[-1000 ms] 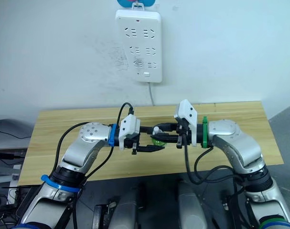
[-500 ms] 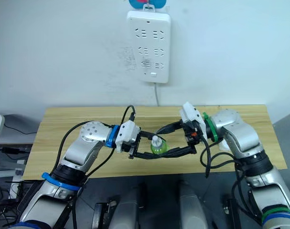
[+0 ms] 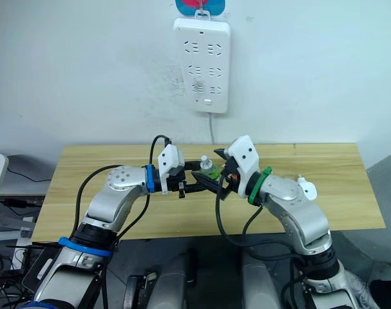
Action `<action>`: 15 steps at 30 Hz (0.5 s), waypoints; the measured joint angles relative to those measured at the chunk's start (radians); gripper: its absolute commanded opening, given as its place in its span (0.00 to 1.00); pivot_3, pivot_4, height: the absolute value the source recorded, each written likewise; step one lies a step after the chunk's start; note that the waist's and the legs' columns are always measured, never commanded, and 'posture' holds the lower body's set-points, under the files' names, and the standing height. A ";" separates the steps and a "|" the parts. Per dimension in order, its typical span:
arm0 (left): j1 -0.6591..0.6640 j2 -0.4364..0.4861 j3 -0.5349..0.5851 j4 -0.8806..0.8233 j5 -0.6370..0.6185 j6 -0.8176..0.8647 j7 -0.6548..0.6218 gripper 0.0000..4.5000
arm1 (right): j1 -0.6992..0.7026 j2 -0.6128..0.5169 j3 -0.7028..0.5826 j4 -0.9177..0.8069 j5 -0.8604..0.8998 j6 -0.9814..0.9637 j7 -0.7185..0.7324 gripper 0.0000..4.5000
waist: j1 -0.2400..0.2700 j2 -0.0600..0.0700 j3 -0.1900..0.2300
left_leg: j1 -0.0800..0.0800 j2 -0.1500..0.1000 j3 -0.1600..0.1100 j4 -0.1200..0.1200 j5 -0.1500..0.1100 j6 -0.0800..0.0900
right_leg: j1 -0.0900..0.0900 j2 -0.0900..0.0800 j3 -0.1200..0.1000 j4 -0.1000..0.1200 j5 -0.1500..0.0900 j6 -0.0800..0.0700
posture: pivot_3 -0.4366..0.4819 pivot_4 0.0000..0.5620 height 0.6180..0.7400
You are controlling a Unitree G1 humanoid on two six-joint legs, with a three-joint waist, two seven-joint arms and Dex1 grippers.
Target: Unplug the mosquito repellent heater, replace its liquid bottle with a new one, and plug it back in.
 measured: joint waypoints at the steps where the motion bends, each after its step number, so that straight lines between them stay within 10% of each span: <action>1: -0.002 -0.002 -0.002 0.000 0.000 0.000 0.001 0.49 | 0.000 -0.001 0.000 0.000 -0.001 -0.003 -0.004 0.71 | 0.000 0.000 -0.002 | 0.000 0.000 0.000 0.000 0.000 0.000 | 0.000 0.000 0.000 0.000 0.000 0.000 | 0.34 0.51 1.00; 7: -0.002 -0.003 -0.004 0.000 0.000 0.002 0.002 0.49 | 0.000 -0.022 0.003 0.000 0.004 -0.014 0.011 0.23 | -0.003 -0.001 -0.005 | 0.000 0.001 0.000 0.000 0.000 0.000 | 0.000 0.001 0.000 0.000 0.000 0.000 | 0.34 0.51 1.00; 15: 0.043 0.038 -0.011 -0.068 -0.017 0.008 -0.065 0.49 | -0.023 -0.107 -0.001 0.049 0.082 -0.046 0.203 0.22 | -0.003 -0.001 -0.006 | 0.000 0.001 0.000 0.000 0.000 0.000 | 0.000 0.001 0.000 0.000 0.000 0.000 | 0.37 0.50 1.00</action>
